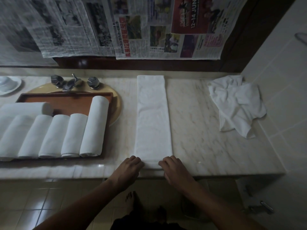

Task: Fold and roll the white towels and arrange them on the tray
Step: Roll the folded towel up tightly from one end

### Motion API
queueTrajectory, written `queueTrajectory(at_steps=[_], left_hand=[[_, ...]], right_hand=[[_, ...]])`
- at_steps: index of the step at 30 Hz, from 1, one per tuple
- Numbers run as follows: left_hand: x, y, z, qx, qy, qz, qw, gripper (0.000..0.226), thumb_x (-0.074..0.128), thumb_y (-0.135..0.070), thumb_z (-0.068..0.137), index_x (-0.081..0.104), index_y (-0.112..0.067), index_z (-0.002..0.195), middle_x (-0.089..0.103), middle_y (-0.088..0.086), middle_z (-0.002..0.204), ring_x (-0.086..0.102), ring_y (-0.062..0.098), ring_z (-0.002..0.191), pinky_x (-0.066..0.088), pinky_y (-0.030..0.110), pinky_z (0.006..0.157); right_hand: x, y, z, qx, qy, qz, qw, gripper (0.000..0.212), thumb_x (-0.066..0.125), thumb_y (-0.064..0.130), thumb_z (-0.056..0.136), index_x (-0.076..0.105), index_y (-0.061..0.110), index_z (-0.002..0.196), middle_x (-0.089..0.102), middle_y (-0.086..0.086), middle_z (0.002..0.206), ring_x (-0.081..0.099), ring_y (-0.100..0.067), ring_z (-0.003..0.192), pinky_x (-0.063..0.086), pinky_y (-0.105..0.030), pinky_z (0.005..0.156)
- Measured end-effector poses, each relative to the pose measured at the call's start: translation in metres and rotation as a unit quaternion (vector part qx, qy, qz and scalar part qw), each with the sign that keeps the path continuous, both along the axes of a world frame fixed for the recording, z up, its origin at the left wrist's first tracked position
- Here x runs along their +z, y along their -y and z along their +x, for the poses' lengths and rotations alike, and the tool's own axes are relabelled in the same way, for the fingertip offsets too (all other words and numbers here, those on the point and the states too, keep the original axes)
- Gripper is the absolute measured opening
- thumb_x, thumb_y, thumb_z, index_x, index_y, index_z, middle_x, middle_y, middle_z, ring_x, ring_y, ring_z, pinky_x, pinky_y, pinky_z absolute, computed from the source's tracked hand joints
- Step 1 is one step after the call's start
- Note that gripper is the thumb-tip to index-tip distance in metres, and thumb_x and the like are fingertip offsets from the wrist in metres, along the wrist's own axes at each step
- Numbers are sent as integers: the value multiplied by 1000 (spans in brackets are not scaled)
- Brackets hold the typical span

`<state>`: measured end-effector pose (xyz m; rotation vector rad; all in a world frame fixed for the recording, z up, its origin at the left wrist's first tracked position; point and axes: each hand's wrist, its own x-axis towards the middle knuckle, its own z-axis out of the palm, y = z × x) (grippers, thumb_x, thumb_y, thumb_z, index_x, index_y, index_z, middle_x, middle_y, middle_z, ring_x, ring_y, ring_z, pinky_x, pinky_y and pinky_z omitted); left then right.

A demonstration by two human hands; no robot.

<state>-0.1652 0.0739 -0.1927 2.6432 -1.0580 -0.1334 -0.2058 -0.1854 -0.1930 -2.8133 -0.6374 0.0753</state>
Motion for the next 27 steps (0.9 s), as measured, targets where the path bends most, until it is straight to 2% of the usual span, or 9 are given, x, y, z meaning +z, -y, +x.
queueTrajectory(at_steps=[4,8,11,13,16,20,22,24,27], left_hand=[[9,1,0,53,-52,-58,996,33,59,4,65,71,-13,90,64,1,82,59,23,75,52,35,59],[15,-3,-4,113,-117,-70,984,25,67,-7,78,75,-20,98,70,-7,91,61,14,89,50,27,74],[23,-7,5,189,-198,-109,956,22,73,-13,79,80,-26,95,72,-17,87,66,-4,81,51,16,75],[27,-9,12,223,-238,-123,937,21,77,-15,80,78,-32,90,73,-18,83,66,-8,78,50,12,72],[28,-12,18,265,-285,-145,910,15,82,-17,81,77,-30,87,75,-13,83,68,-5,78,52,16,70],[27,-9,22,325,-329,-195,865,12,83,-11,82,77,-22,81,76,-2,82,69,9,74,53,22,66],[25,-5,20,324,-298,-185,878,14,81,-13,84,75,-24,80,74,-3,83,67,8,73,48,20,62],[24,0,17,302,-220,-149,916,14,79,-13,84,73,-25,82,67,-6,86,63,6,75,43,18,61],[17,7,9,200,-104,-118,967,20,74,1,81,72,-19,82,59,-5,86,58,14,74,43,21,62]], right_hand=[[3,5,4,-10,-34,29,999,34,45,12,87,66,20,112,66,0,108,59,-23,94,49,-38,76],[1,12,7,-50,-84,73,993,33,52,6,96,69,19,122,66,1,121,54,-20,112,44,-35,93],[-2,15,9,-84,-121,112,983,36,58,1,94,73,20,120,66,3,116,57,-14,108,41,-19,89],[-1,16,12,-126,-143,146,971,28,63,8,96,75,23,117,67,7,110,58,-6,101,39,-14,86],[4,16,15,-185,-153,185,953,20,67,20,96,74,29,113,67,12,104,58,0,96,42,-12,83],[6,12,15,-192,-134,191,953,15,72,15,93,73,26,104,63,13,96,56,-2,93,44,-12,79],[7,9,15,-193,-113,188,956,12,71,14,93,72,24,99,60,12,96,54,-4,94,42,-10,77],[7,6,14,-192,-92,183,960,12,69,11,93,72,23,93,58,11,94,53,-6,93,47,-19,77],[2,1,10,-168,-73,160,970,20,63,1,92,74,18,94,61,5,99,57,-10,91,53,-29,79]])
